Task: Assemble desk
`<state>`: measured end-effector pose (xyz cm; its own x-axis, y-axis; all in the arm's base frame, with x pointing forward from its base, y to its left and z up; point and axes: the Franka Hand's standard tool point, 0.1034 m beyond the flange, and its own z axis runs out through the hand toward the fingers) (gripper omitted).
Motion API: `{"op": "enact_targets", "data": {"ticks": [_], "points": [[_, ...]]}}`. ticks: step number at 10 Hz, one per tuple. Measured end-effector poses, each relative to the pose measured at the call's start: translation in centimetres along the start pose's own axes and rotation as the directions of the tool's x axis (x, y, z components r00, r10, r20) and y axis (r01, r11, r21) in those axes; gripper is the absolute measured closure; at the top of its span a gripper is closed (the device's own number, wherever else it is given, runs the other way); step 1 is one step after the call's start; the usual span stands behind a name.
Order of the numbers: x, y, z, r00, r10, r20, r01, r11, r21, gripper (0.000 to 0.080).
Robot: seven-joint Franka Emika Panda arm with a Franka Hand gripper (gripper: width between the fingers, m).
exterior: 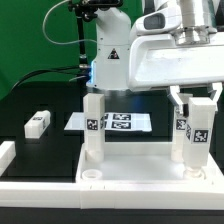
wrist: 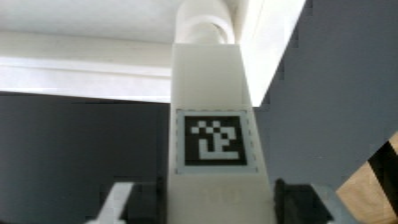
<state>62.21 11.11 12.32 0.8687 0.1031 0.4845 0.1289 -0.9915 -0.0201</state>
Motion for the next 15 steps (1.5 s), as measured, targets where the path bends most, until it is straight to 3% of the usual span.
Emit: {"op": "enact_targets", "data": {"ticks": [5, 10, 12, 13, 14, 15], "points": [[-0.8, -0.2, 1.2, 1.0, -0.005, 0.004, 0.005, 1.0, -0.003, 0.0512], [-0.8, -0.2, 1.2, 1.0, -0.005, 0.001, 0.005, 1.0, -0.004, 0.0512], [-0.8, -0.2, 1.2, 1.0, -0.005, 0.001, 0.005, 1.0, -0.004, 0.0228], [-0.8, -0.2, 1.2, 1.0, -0.005, 0.001, 0.005, 1.0, -0.004, 0.0228], [-0.8, -0.2, 1.2, 1.0, -0.005, 0.001, 0.005, 1.0, -0.004, 0.0166], [-0.8, -0.2, 1.2, 1.0, -0.005, 0.001, 0.005, 1.0, -0.004, 0.0155]]}}
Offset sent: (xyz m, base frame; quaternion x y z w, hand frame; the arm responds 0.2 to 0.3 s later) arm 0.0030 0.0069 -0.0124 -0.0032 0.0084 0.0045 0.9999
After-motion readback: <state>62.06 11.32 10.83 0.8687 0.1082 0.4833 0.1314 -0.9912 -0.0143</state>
